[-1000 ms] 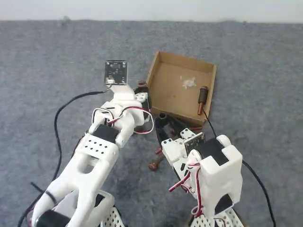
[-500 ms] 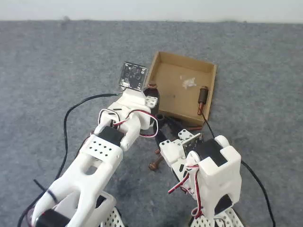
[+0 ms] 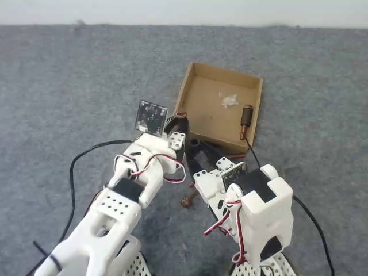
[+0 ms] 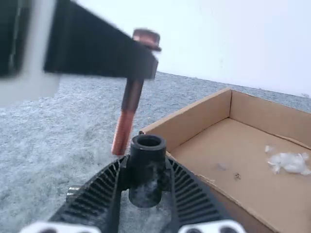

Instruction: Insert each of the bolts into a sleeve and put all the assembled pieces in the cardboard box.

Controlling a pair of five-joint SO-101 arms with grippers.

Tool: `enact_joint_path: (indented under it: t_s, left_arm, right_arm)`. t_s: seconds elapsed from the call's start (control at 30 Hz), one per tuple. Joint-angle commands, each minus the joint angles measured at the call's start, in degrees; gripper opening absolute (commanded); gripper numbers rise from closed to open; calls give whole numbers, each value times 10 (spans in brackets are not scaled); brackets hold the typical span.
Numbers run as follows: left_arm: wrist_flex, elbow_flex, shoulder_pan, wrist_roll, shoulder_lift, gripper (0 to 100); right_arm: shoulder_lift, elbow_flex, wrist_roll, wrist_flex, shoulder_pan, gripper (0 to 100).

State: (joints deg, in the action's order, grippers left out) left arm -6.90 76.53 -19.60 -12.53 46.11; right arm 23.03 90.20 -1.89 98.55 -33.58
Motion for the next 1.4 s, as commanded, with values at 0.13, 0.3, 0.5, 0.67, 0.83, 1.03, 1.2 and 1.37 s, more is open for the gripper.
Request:
enact_joint_path:
  t_s: [0.13, 0.3, 0.5, 0.67, 0.83, 1.03, 1.2, 1.37]
  left_arm:
    - [25, 4, -3, -9, 80, 11]
    - [28, 49, -4, -55, 163, 11]
    - [25, 96, -4, -55, 261, 11]
    - [-2, 115, -29, -55, 305, 11]
    - [-86, 113, -85, -54, 348, 11]
    - [-147, 114, -89, -54, 423, 11]
    - [-178, 116, -86, -54, 463, 11]
    - [-171, 130, -86, -53, 465, 11]
  right_arm:
    - [-7, 10, -2, 0, -5, 6]
    - [-7, 10, -2, 0, -5, 6]
    - [-7, 8, -2, -15, -6, 6]
    - [-9, 8, -2, -22, -15, 6]
    - [-9, 8, -2, -22, -15, 6]
    - [-9, 8, -2, -22, -15, 6]
    - [-9, 8, -2, -22, -15, 6]
    - [-9, 8, -2, -22, -15, 6]
